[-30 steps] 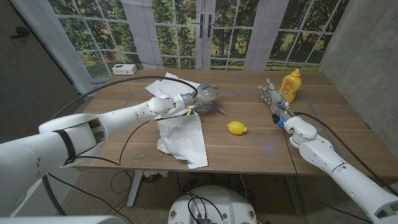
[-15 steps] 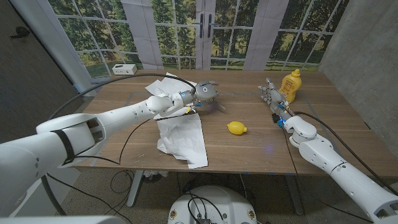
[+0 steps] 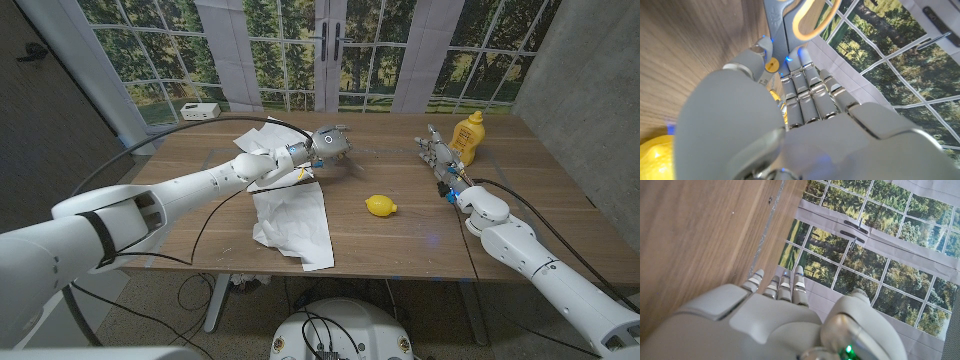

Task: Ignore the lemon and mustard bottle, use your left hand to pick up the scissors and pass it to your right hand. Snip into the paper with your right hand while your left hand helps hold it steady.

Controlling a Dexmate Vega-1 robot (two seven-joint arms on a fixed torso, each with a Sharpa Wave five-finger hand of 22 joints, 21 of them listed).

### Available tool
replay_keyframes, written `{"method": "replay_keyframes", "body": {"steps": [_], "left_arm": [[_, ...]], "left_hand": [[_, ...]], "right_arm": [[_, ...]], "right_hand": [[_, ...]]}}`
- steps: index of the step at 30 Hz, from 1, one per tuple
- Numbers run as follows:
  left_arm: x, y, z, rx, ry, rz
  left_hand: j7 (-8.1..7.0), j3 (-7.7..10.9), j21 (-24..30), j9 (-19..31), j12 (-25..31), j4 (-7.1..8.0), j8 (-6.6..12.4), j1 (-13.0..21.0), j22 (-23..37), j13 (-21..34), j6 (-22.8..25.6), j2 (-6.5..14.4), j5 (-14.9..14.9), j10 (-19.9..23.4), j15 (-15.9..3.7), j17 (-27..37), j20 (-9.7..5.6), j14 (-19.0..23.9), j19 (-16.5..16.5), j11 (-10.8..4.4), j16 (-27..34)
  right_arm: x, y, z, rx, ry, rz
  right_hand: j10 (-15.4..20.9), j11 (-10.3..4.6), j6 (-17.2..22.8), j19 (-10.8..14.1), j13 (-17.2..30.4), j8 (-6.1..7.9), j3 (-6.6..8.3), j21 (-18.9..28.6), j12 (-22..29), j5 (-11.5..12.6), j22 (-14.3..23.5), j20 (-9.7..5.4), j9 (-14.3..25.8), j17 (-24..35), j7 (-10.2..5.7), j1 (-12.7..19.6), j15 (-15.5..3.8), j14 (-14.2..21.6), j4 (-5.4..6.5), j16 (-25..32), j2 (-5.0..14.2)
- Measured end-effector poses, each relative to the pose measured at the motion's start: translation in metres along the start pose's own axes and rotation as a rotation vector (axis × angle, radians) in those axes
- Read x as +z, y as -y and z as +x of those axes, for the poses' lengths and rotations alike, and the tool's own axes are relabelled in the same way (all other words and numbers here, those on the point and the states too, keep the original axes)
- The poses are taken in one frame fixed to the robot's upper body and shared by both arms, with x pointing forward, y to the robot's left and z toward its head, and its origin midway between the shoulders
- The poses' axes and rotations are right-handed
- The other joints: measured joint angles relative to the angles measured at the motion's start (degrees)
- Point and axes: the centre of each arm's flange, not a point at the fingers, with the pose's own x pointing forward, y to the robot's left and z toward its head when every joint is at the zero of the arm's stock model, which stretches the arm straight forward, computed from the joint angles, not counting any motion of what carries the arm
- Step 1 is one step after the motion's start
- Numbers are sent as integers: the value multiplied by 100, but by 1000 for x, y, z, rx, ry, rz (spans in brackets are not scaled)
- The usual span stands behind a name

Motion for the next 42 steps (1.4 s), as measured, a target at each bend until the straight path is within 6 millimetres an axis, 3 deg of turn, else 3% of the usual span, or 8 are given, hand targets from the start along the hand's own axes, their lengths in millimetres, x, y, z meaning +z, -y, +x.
{"method": "replay_keyframes", "body": {"steps": [11, 42], "left_arm": [[-7, -5, -8, 45, -41, -18], [-17, -28, -28, 194, -120, -44]], "left_hand": [[-20, 10, 35, 1, -14, -9, 43, -30, 28, -11, 121, -58, -23, 82, -29, 64, -11, 33, 52, -81, -45], [-23, 34, 44, -5, 1, -31, 31, -30, 27, -72, 141, -56, -69, 142, -11, 185, -22, 51, 103, -60, -87]], "right_arm": [[4, -1, 2, 4, 9, -4], [9, -14, 5, 25, 34, 5]], "right_hand": [[0, 0, 0, 0, 0, 0, 0, 0, 0, 0, 0, 0, 0, 0, 0, 0, 0, 0, 0, 0, 0], [0, 0, 0, 0, 0, 0, 18, 0, 0, 0, 0, 0, 0, 0, 0, 0, 0, 0, 18, 0, 0]]}}
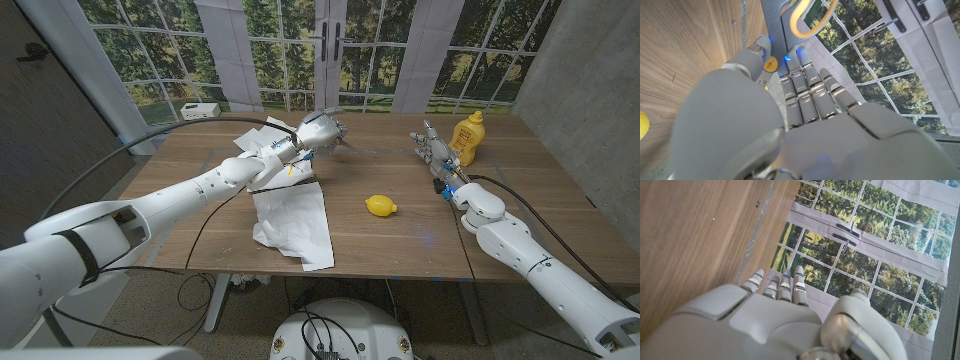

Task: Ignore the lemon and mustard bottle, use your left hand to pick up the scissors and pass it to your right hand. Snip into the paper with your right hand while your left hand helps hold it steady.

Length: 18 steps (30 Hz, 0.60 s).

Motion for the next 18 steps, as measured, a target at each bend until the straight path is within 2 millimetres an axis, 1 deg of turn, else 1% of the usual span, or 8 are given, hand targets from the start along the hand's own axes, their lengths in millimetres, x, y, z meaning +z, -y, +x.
{"method": "replay_keyframes", "body": {"steps": [18], "left_arm": [[0, -6, 0, 46, 1, -14]], "left_hand": [[-19, 24, 0, 2, 6, -23, 14, 1, 0, 29, 22, -1, -41, 1, 1, 26, 0, 0, 0, -1, -33]], "right_arm": [[5, -3, -5, 3, 5, -8]], "right_hand": [[0, 0, 0, 0, 0, 0, -1, 24, 0, -23, 0, 0, 0, 0, 0, 0, 0, 0, -1, 0, 0]]}}
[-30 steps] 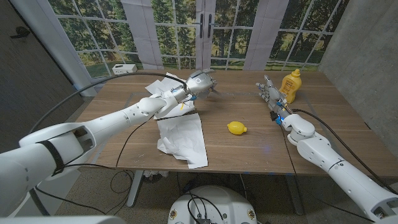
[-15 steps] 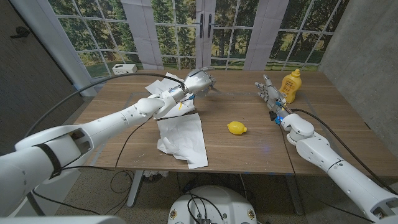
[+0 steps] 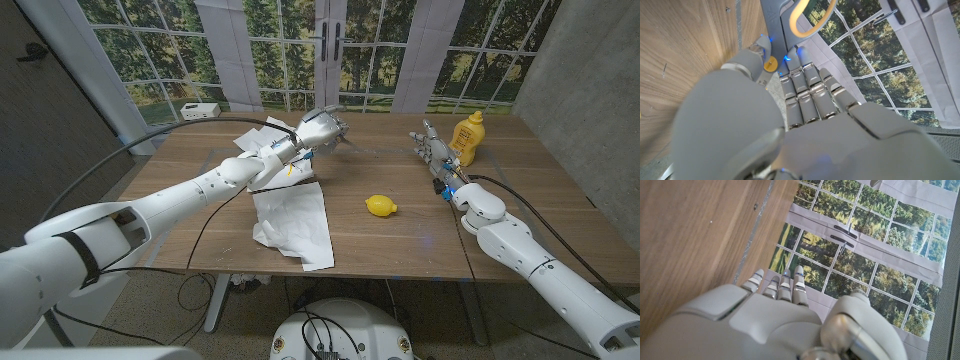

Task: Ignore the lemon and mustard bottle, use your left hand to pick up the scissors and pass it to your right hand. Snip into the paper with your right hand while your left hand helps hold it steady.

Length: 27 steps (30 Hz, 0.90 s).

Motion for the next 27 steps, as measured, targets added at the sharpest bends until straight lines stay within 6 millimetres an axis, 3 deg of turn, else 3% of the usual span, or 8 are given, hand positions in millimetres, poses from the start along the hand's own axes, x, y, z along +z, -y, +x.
{"method": "replay_keyframes", "body": {"steps": [27], "left_arm": [[1, -12, 3, 85, 38, -72]], "left_hand": [[8, 24, 0, 44, 20, -23, -27, 31, -1, 3, 92, -31, 47, 20, -1, 27, 0, -44, 0, -20, 4]], "right_arm": [[3, 3, -3, -4, 0, 1]], "right_hand": [[0, 0, 0, 0, 0, 0, 12, 0, 0, 0, 0, 0, 0, 0, 0, 0, 0, 0, 12, 0, 0]]}}
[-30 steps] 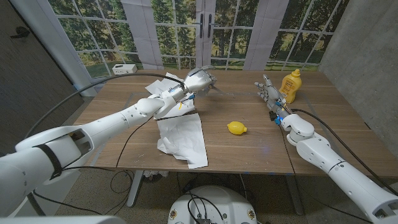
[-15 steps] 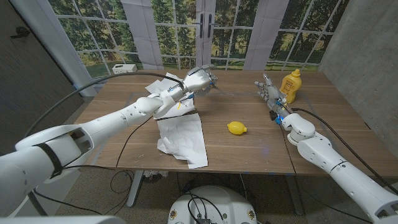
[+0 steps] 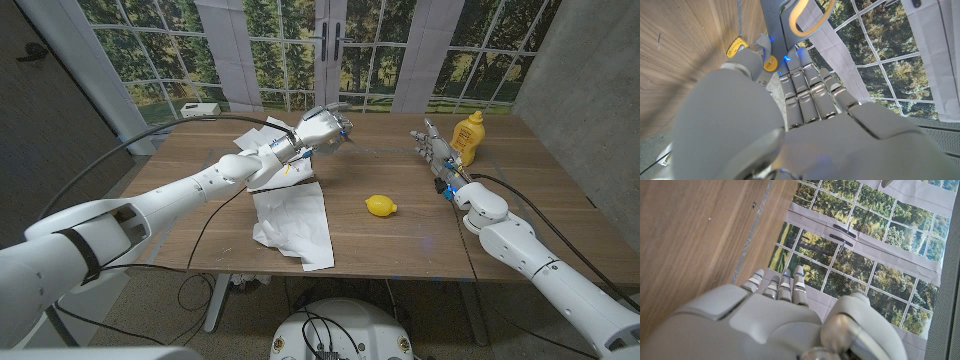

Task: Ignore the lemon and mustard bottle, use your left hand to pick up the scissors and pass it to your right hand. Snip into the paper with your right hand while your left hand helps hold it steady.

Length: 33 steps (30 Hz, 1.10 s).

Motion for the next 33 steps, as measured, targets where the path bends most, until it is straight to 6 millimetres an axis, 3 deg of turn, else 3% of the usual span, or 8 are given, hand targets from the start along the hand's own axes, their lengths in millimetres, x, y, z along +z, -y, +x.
{"method": "replay_keyframes", "body": {"steps": [33], "left_arm": [[8, -11, 6, 65, -59, -124]], "left_hand": [[10, -1, 0, -17, -3, 1, 10, 19, 0, -52, 72, -19, -14, 23, -15, 52, 0, -16, 0, -23, 1]], "right_arm": [[-2, 3, -8, -6, 10, 9]], "right_hand": [[0, 0, 21, 0, 0, 0, 27, 0, 0, 0, 0, 0, 0, 0, 21, 0, 0, 0, -21, 0, 0]]}}
